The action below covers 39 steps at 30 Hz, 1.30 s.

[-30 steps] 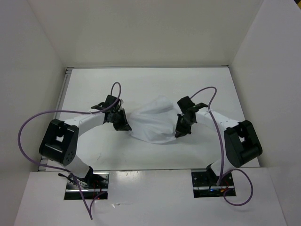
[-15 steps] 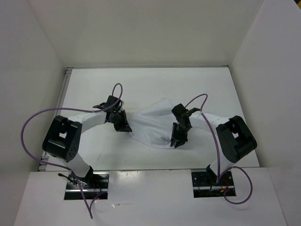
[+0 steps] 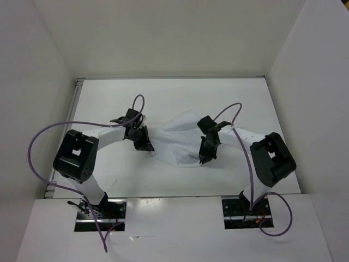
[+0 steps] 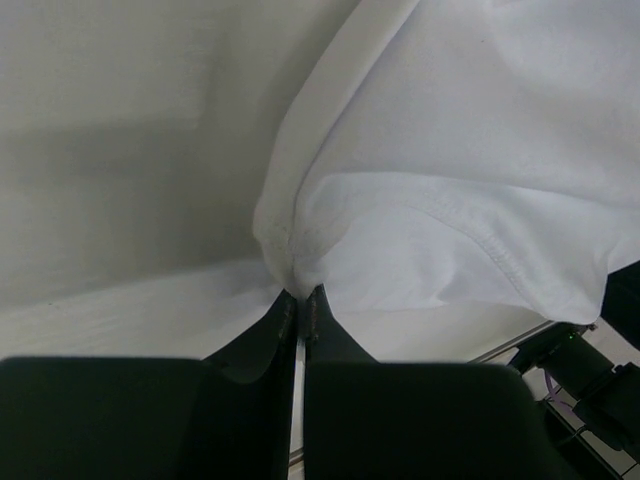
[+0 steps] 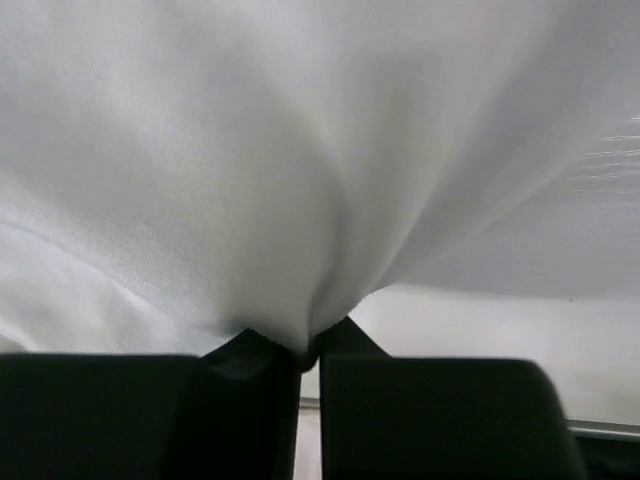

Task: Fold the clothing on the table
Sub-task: Flatten the skirt out

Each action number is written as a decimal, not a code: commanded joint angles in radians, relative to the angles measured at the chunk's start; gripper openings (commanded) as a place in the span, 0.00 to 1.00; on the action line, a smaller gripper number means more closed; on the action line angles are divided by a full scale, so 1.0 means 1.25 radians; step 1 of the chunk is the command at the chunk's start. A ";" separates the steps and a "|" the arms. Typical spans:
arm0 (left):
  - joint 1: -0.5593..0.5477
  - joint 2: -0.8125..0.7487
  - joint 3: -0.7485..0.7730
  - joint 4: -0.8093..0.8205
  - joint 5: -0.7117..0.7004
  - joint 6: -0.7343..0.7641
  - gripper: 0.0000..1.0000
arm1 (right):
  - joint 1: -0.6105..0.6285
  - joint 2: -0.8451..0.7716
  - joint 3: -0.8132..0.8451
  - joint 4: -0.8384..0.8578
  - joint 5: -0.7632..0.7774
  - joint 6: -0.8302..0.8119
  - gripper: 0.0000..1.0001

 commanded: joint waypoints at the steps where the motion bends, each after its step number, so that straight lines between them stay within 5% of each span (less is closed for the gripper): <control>1: 0.002 0.019 0.027 -0.003 0.023 0.019 0.00 | 0.008 -0.026 0.034 0.010 0.096 0.041 0.05; 6: 0.011 0.002 0.094 -0.027 0.117 0.049 0.00 | 0.016 -0.124 0.227 -0.103 0.125 0.014 0.00; 10: 0.028 -0.057 0.273 -0.049 0.188 0.073 0.00 | -0.020 -0.145 0.440 -0.198 0.121 -0.060 0.00; 15: 0.072 -0.029 0.642 -0.102 0.222 0.094 0.00 | -0.137 -0.145 0.651 -0.213 0.082 -0.125 0.00; 18: 0.094 -0.022 0.687 -0.135 0.207 0.104 0.00 | -0.157 -0.145 0.633 -0.202 0.072 -0.135 0.01; 26: 0.124 -0.207 0.327 -0.081 0.175 0.080 0.00 | -0.149 -0.197 0.213 -0.056 -0.021 -0.091 0.01; 31: 0.081 -0.240 0.059 -0.012 0.184 0.022 0.00 | -0.094 -0.163 0.094 -0.022 -0.083 -0.075 0.01; 39: 0.074 -0.264 0.008 -0.012 0.158 0.013 0.00 | -0.060 -0.148 0.055 -0.057 -0.003 -0.049 0.03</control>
